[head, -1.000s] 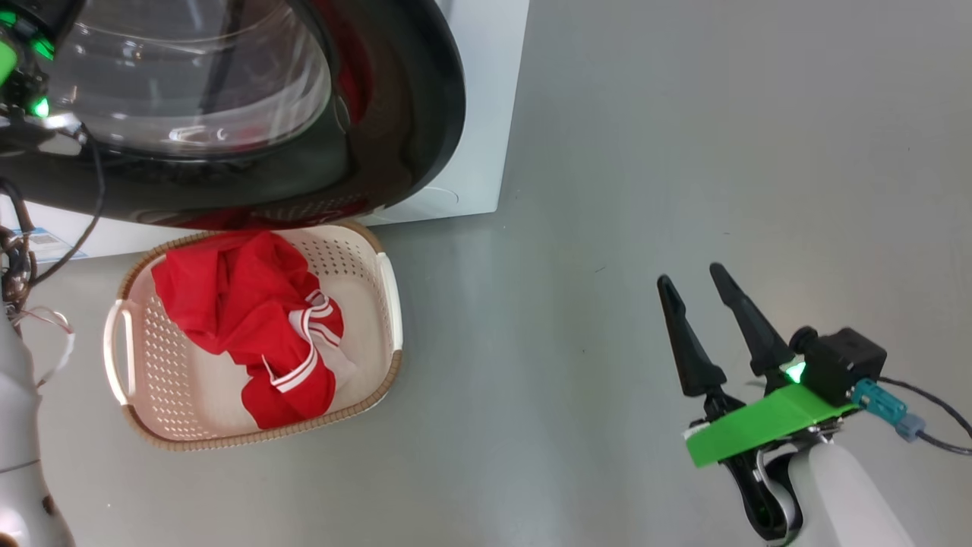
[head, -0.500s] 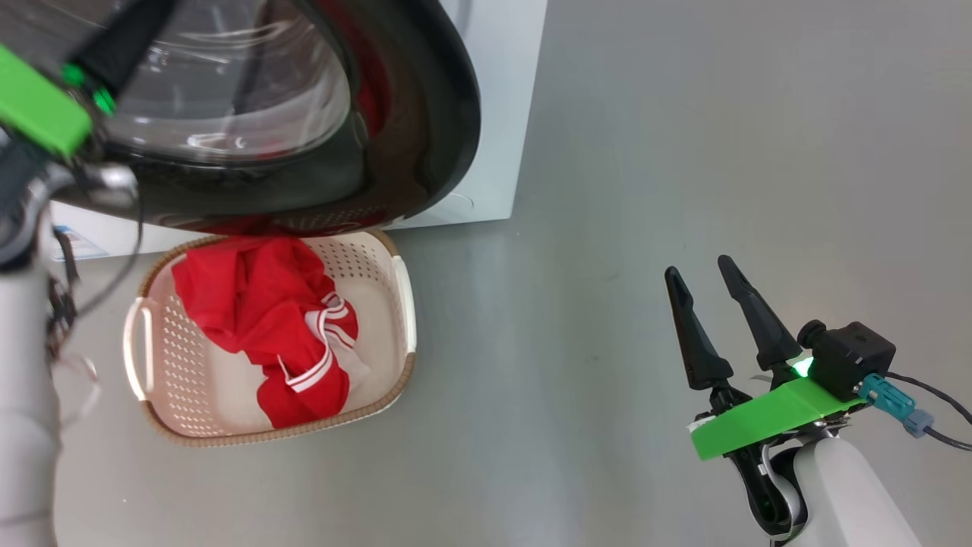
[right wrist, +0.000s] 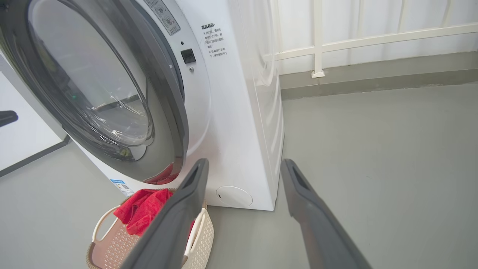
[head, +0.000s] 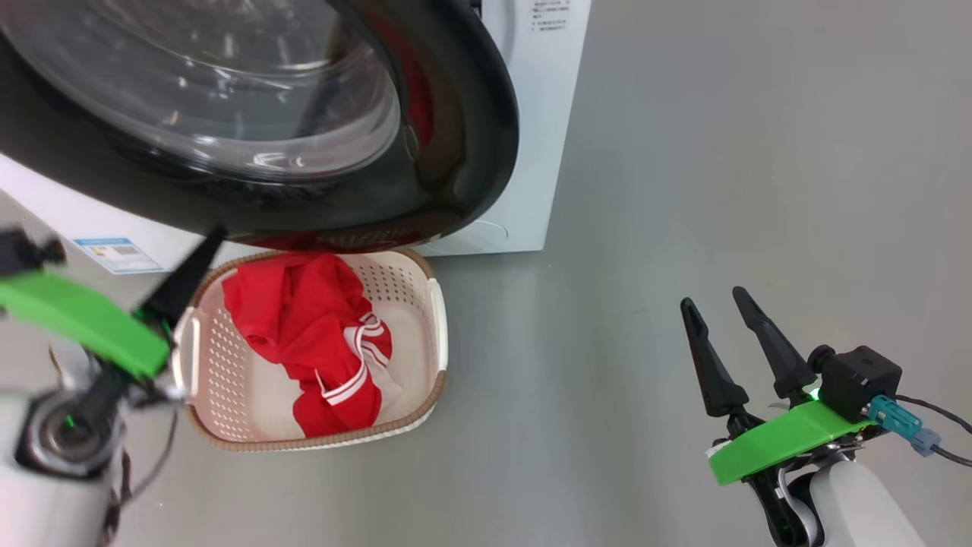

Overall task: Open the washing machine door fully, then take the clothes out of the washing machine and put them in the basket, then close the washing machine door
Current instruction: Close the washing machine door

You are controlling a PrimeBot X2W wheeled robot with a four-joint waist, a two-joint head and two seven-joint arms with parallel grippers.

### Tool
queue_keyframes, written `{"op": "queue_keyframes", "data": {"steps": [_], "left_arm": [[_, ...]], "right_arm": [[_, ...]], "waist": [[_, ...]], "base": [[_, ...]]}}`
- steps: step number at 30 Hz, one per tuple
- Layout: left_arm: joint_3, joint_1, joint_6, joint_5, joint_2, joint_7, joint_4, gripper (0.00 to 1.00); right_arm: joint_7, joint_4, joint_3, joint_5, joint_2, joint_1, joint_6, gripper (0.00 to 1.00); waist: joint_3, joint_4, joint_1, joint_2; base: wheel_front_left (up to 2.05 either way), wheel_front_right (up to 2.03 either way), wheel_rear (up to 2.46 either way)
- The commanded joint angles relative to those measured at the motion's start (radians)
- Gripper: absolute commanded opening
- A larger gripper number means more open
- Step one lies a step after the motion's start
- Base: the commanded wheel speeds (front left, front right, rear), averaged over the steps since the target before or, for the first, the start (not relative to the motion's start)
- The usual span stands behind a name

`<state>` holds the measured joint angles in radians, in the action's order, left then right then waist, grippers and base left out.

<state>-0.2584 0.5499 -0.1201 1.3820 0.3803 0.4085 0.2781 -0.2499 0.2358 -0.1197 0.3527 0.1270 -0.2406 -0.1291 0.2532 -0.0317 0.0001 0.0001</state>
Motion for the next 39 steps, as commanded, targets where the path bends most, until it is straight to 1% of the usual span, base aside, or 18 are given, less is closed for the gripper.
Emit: {"op": "queue_keyframes", "data": {"steps": [1, 4, 9, 13, 14, 16, 18, 24, 28, 31, 34, 35, 39], "left_arm": [[0.031, -0.004, -0.011, -0.001, 0.051, -0.017, -0.026, 1.00], [0.027, -0.069, -0.011, 0.013, 0.054, -0.081, -0.019, 1.00], [0.008, -0.164, -0.011, 0.002, 0.070, -0.198, -0.019, 1.00], [-0.022, -0.232, -0.011, -0.015, 0.085, -0.286, -0.015, 1.00], [-0.033, -0.261, -0.011, -0.014, 0.088, -0.331, -0.008, 1.00], [-0.050, -0.286, -0.011, -0.026, 0.094, -0.378, 0.003, 1.00], [-0.079, -0.308, -0.011, -0.065, 0.106, -0.436, 0.022, 1.00], [-0.165, -0.349, -0.011, -0.144, 0.121, -0.595, 0.093, 1.00], [-0.195, -0.350, -0.011, -0.212, 0.125, -0.656, 0.141, 1.00], [-0.174, -0.343, -0.011, -0.288, 0.113, -0.669, 0.171, 1.00], [-0.076, -0.347, -0.011, -0.416, 0.077, -0.670, 0.169, 1.00], [-0.076, -0.347, -0.011, -0.416, 0.077, -0.670, 0.169, 1.00], [0.054, -0.385, -0.011, -0.592, 0.008, -0.670, 0.139, 1.00]], "right_arm": [[-0.012, -0.020, -0.021, -0.001, 0.005, 0.011, -0.002, 1.00], [-0.012, -0.010, -0.019, 0.003, 0.014, 0.026, -0.002, 1.00], [-0.012, -0.005, -0.011, 0.011, 0.027, 0.057, -0.002, 1.00], [-0.012, -0.005, -0.005, 0.013, 0.037, 0.083, -0.002, 1.00], [-0.012, -0.005, -0.003, 0.015, 0.042, 0.095, -0.002, 1.00], [-0.012, -0.004, 0.000, 0.016, 0.048, 0.103, -0.002, 1.00], [-0.012, -0.004, 0.004, 0.017, 0.053, 0.112, -0.002, 1.00], [-0.012, -0.004, 0.013, 0.019, 0.062, 0.134, -0.002, 1.00], [-0.012, -0.003, 0.021, 0.020, 0.064, 0.142, -0.002, 1.00], [-0.012, -0.004, 0.028, 0.021, 0.067, 0.150, -0.002, 1.00], [-0.012, -0.007, 0.034, 0.020, 0.071, 0.155, -0.002, 1.00], [-0.012, -0.007, 0.034, 0.020, 0.071, 0.155, -0.002, 1.00], [-0.012, -0.010, 0.038, 0.019, 0.073, 0.159, -0.002, 1.00]], "waist": [[-0.014, 0.012, -0.0001, -0.0001], [-0.029, 0.019, -0.0001, -0.0001], [-0.050, 0.024, -0.0001, -0.0001], [-0.066, 0.022, -0.0001, -0.0001], [-0.070, 0.018, -0.0001, -0.0001], [-0.074, 0.014, -0.0001, -0.0001], [-0.079, 0.009, -0.0001, -0.0001], [-0.091, -0.008, -0.0001, -0.0001], [-0.103, -0.016, -0.0001, -0.0001], [-0.110, -0.015, -0.0001, -0.0001], [-0.114, -0.014, -0.0001, -0.0001], [-0.114, -0.014, -0.0001, -0.0001], [-0.117, -0.014, -0.0001, -0.0001]], "base": [[0.00, 0.00, 0.00], [0.00, 0.00, 0.00], [0.00, 0.00, 0.00], [0.00, 0.00, 0.00], [0.00, 0.00, 0.00], [0.00, 0.00, 0.00], [0.00, 0.00, 0.00], [0.00, 0.00, 0.00], [0.00, 0.00, 0.00], [0.00, 0.00, 0.00], [0.00, 0.00, 0.00], [0.00, 0.00, 0.00], [0.00, 0.00, 0.00]]}}
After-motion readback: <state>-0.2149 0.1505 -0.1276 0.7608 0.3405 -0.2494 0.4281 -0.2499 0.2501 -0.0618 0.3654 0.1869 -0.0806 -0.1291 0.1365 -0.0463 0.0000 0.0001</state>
